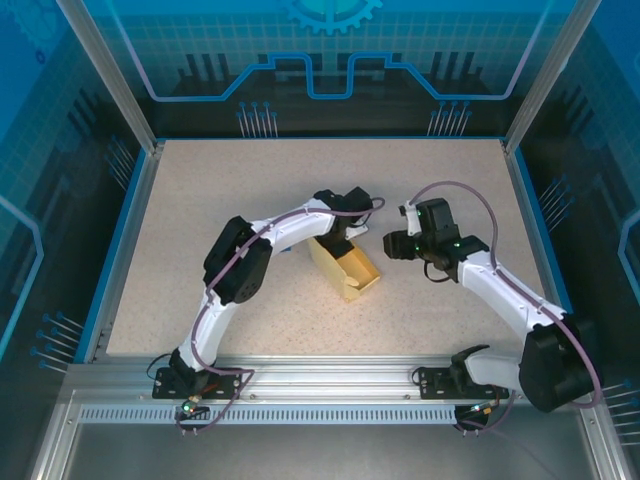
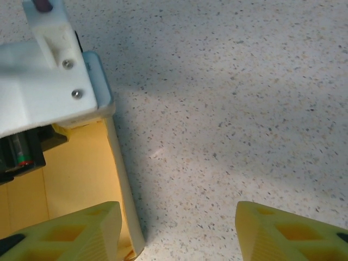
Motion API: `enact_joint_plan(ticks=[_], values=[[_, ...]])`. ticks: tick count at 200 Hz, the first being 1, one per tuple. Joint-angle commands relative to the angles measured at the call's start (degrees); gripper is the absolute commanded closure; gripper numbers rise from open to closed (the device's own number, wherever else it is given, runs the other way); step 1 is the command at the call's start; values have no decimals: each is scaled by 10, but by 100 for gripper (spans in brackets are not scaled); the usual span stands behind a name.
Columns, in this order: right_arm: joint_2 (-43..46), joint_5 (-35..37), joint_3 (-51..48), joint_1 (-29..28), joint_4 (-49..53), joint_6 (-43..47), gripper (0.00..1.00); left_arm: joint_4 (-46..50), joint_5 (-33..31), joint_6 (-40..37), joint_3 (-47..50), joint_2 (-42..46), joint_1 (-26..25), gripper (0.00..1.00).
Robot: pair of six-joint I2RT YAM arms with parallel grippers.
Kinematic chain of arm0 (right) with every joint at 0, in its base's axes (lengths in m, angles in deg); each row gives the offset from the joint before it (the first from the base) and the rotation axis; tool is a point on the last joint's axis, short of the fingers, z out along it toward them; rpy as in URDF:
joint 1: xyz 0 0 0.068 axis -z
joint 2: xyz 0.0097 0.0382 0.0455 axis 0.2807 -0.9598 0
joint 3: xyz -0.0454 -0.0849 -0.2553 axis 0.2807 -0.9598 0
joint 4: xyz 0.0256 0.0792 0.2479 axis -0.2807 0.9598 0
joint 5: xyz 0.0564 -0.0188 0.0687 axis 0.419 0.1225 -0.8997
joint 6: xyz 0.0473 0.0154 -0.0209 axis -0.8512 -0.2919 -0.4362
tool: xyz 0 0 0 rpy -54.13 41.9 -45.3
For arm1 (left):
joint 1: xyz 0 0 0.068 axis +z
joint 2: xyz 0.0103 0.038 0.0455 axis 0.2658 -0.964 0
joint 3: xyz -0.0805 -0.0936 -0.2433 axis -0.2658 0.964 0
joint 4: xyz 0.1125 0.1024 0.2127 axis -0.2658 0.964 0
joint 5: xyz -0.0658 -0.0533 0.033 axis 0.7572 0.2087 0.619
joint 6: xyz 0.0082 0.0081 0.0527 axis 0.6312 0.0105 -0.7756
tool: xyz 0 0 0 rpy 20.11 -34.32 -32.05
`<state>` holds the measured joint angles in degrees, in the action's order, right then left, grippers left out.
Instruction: Fold the paper box
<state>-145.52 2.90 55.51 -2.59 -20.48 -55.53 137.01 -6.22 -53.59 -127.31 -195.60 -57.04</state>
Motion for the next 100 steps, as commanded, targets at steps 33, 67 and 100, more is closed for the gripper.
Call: enact_joint_plan(ticks=[33, 67, 100], values=[[72, 5, -43, 35, 7, -31, 42, -68, -11, -112, 15, -15, -9, 99], [93, 5, -62, 43, 10, -38, 42, -51, 20, -141, -16, -38, -8, 99], [91, 1, -66, 43, 11, -38, 42, -42, 44, -137, -46, -47, -5, 94]])
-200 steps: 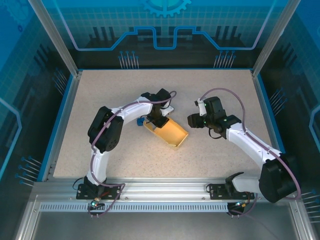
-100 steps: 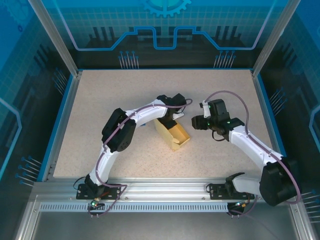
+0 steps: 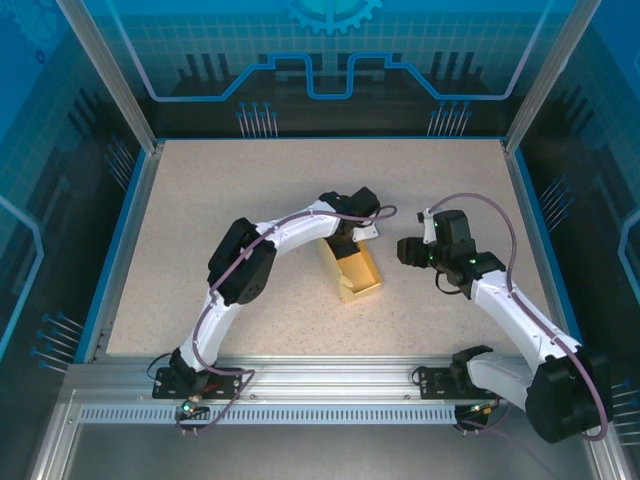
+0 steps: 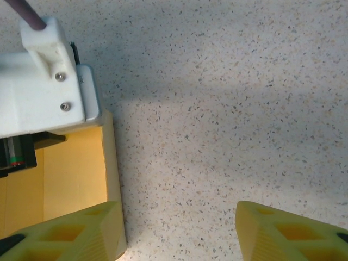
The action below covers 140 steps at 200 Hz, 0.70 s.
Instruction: Fold the paper box
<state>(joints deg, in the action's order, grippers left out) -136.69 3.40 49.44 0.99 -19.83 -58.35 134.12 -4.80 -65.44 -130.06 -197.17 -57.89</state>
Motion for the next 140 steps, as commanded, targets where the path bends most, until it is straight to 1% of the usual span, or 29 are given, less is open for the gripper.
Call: enact_joint_plan(ticks=[1, 73, 124, 140], values=[[2, -4, -6, 8, 5, -9, 42, -13, 31, -18, -19, -31, 3, 94], [-26, -22, -10, 7, -7, -14, 42, -5, 62, -20, -33, -25, 9, 70], [-63, -49, -10, -1, -18, -18, 42, -22, 89, -15, -28, -7, 17, 56], [-75, -59, -12, -6, -20, -17, 42, -33, 105, -11, -21, 5, 20, 50]])
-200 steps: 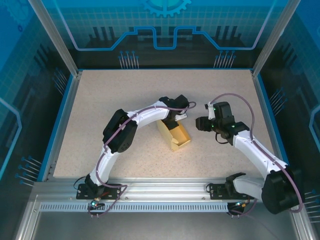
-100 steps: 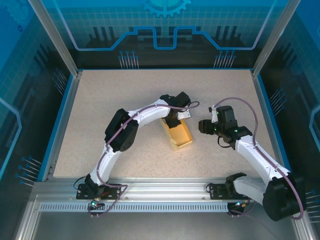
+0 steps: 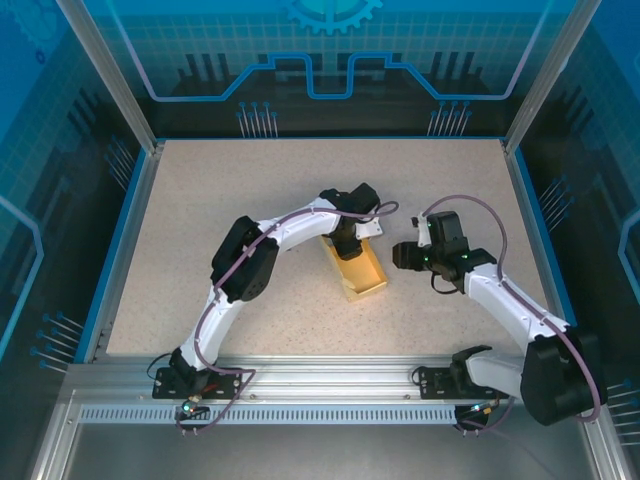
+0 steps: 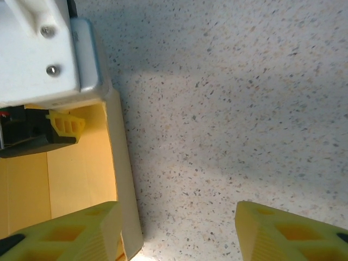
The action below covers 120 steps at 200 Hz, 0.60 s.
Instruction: Fold the paper box
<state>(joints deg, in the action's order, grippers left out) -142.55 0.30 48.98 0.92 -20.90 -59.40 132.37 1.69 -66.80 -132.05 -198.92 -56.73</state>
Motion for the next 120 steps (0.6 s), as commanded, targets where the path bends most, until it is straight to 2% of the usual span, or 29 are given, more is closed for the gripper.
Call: enact_joint_plan(ticks=[1, 75, 120], values=[[-17, -29, -7, -5, -9, -6, 42, -17, 41, 2, -1, 23, 9, 50], [-94, -147, -12, -28, -28, -8, 41, -128, 179, 76, 66, 135, 47, 34], [-126, -161, -14, -62, -49, -28, 41, -190, 195, 127, 103, 188, 67, 33]])
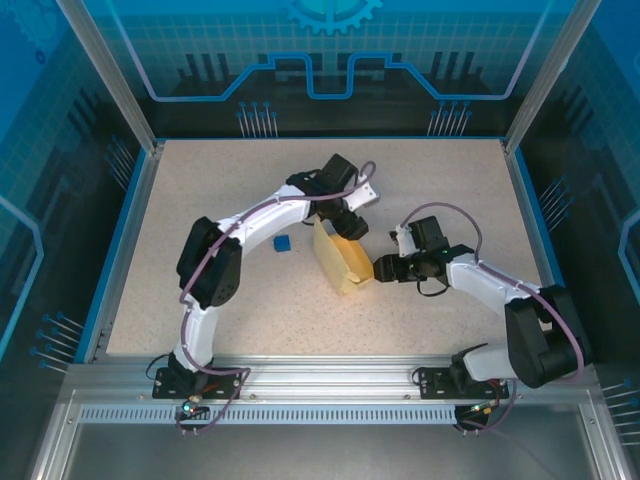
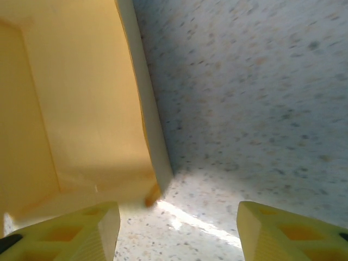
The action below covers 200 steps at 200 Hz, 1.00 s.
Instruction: Fold the paper box
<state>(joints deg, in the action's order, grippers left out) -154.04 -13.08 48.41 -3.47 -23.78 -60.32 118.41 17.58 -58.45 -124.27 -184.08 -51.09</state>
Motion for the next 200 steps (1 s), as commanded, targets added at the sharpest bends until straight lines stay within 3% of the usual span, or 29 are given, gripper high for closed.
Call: enact_joint_plan(ticks=[1, 46, 200], values=[[-11, -28, -9, -18, -21, -19, 41, -51, 36, 44, 27, 40, 10, 33], [-22, -25, -5, -37, -35, -28, 41, -112, 64, 82, 81, 87, 29, 31], [19, 56, 2, -29, 17, 5, 41, -114, 114, 167, -15, -67, 40, 33]])
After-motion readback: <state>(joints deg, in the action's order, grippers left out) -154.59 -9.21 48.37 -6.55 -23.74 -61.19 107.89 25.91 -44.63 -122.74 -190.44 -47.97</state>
